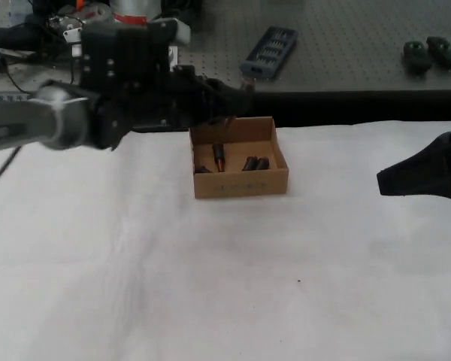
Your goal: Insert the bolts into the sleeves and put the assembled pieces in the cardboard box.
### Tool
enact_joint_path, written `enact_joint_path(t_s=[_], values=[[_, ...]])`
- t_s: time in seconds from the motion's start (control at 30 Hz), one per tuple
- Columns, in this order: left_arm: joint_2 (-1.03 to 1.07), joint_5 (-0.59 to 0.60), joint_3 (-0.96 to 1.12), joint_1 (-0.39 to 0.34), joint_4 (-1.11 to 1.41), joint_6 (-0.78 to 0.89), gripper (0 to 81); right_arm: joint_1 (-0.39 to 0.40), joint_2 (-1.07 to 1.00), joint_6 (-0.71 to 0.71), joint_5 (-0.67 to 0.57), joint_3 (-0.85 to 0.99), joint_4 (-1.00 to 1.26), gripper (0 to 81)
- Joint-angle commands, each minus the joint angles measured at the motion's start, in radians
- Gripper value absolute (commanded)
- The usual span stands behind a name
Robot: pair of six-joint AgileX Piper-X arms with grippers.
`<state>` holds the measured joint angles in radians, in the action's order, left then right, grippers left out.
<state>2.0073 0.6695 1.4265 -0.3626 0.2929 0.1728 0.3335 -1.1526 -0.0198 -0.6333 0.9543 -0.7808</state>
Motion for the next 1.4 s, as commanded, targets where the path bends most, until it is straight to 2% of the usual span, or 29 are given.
enact_joint_path(t_s=[0.0, 0.17, 0.33, 0.4, 0.57, 0.63, 0.77, 0.87, 0.97, 1.03, 1.1, 1.23, 1.37], values=[[0.160, -0.010, 0.209, 0.001, -0.120, -0.061, 0.6, -0.007, 0.011, 0.026, -0.004, 0.006, 0.000, 2.9], [0.316, -0.140, 0.427, 0.001, -0.263, -0.083, 0.6, -0.007, 0.011, 0.044, -0.004, 0.006, 0.000, 2.9], [0.405, -0.150, 0.538, 0.001, -0.352, -0.083, 1.8, -0.007, 0.011, 0.044, -0.004, 0.006, 0.000, 2.9], [0.415, -0.150, 0.550, 0.001, -0.353, -0.083, 9.5, -0.007, 0.011, 0.044, -0.004, 0.006, 0.000, 2.9], [0.415, -0.172, 0.549, 0.001, -0.353, -0.074, 37.9, -0.007, 0.011, 0.044, -0.004, 0.006, 0.000, 2.9], [0.413, -0.172, 0.549, 0.001, -0.353, -0.041, 41.7, -0.007, 0.011, 0.044, -0.004, 0.006, 0.000, 2.9], [0.398, -0.169, 0.549, 0.001, -0.376, 0.001, 38.4, -0.007, 0.011, 0.044, -0.004, 0.006, 0.000, 2.9], [0.361, -0.163, 0.549, 0.001, -0.476, 0.001, 31.3, -0.007, 0.011, 0.043, -0.004, 0.006, -0.009, 2.9], [0.298, -0.163, 0.549, 0.005, -0.647, -0.017, 15.6, -0.007, 0.021, 0.043, -0.004, 0.006, -0.065, 2.9], [0.255, -0.170, 0.549, 0.006, -0.775, -0.132, 1.3, -0.007, 0.037, 0.043, -0.004, 0.006, -0.115, 2.9], [0.220, -0.172, 0.549, 0.006, -0.863, -0.217, 0.7, -0.007, 0.061, 0.043, -0.004, 0.006, -0.169, 2.9], [0.140, -0.245, 0.549, 0.006, -1.034, -0.240, 0.7, -0.007, 0.122, 0.043, 0.021, 0.006, -0.256, 2.9], [0.042, -0.277, 0.532, 0.006, -1.196, -0.265, 0.7, -0.007, 0.211, 0.101, 0.169, 0.006, -0.338, 2.9]])
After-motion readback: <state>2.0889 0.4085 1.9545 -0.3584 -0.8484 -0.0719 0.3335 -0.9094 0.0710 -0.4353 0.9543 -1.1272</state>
